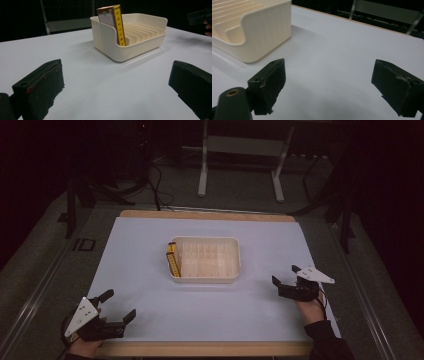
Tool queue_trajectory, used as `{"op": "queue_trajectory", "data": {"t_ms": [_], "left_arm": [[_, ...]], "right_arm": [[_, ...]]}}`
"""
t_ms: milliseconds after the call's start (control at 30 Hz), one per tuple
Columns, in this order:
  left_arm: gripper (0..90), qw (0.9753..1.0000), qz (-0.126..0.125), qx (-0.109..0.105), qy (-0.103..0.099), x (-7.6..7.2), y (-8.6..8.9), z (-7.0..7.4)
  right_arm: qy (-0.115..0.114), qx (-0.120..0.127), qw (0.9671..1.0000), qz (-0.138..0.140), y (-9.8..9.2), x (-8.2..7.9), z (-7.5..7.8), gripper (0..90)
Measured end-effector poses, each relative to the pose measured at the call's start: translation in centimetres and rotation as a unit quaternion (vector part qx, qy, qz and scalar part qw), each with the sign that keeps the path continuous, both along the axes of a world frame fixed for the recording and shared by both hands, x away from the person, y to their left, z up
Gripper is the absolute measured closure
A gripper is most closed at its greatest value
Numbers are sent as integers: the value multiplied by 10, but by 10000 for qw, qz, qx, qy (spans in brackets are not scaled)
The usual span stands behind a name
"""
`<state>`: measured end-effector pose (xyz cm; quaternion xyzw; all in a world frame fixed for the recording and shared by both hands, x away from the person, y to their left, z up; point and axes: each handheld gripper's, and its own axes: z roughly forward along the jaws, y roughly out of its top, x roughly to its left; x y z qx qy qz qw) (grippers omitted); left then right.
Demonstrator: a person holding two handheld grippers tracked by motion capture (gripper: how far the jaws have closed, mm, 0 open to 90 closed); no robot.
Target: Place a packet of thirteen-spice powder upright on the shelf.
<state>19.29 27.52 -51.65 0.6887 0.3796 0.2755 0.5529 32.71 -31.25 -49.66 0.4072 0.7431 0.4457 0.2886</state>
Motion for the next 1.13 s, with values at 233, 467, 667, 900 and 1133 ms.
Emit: {"op": "queue_trajectory", "data": {"t_ms": [233,467,667,900,1133], "left_arm": [[0,10000,-28,81,13,1,-1,-1],[0,10000,-3,67,4,1,-1,-1],[0,10000,-16,92,14,2,-1,-2],[0,10000,-2,97,17,2,-1,-2],[0,10000,0,95,9,2,-1,-1]], "right_arm": [[-32,197,9996,-220,-17,-13,-2,120],[31,190,9989,-419,-30,-22,-11,123],[82,96,9986,-508,-36,-23,-20,123],[63,126,9981,-605,-37,-22,-22,124],[33,101,9980,-624,-36,-23,-22,124]]}}
